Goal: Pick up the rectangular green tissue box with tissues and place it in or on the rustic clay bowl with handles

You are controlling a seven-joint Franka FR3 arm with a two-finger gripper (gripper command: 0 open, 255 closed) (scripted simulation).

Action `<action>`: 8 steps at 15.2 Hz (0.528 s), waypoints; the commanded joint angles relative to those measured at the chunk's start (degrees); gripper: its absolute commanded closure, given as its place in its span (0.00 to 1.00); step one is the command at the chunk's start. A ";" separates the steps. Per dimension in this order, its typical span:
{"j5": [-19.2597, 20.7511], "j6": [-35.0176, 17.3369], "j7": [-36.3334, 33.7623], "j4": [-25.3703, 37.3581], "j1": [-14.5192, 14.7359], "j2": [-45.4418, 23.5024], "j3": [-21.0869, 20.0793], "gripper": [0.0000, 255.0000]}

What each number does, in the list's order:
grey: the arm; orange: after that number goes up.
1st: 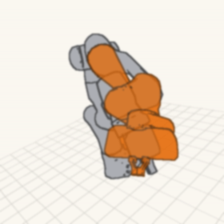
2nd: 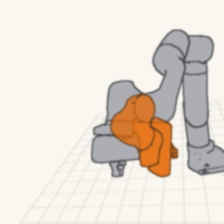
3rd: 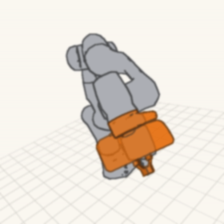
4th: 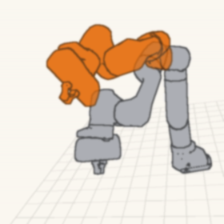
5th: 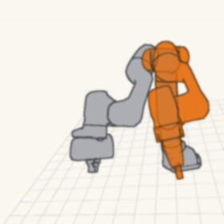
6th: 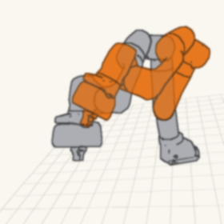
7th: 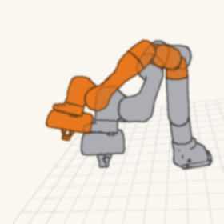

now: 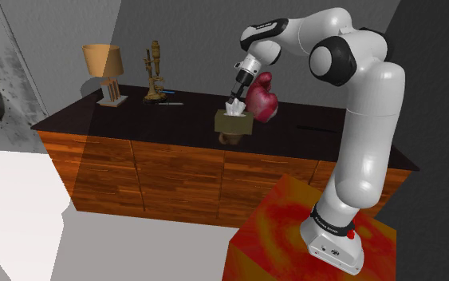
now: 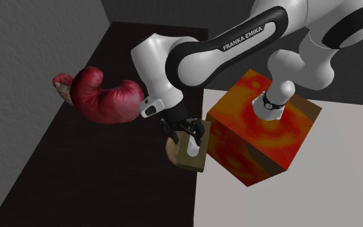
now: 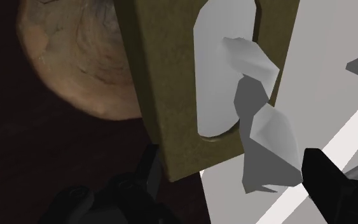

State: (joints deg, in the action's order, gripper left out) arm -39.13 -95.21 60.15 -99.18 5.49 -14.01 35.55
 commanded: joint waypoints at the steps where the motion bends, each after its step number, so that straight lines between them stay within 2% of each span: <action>1: 0.00 0.00 0.00 0.00 0.00 -0.01 0.00 0.00; 2: 0.05 -0.02 -0.02 -0.08 0.03 0.08 0.01 0.00; 6: 0.42 7.01 -0.67 7.04 -2.80 -0.94 1.20 0.00; 8: 0.42 7.01 -0.67 7.04 -2.80 -0.94 1.20 0.00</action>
State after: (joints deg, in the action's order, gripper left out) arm -38.64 -88.71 59.60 -92.79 2.87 -14.74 36.72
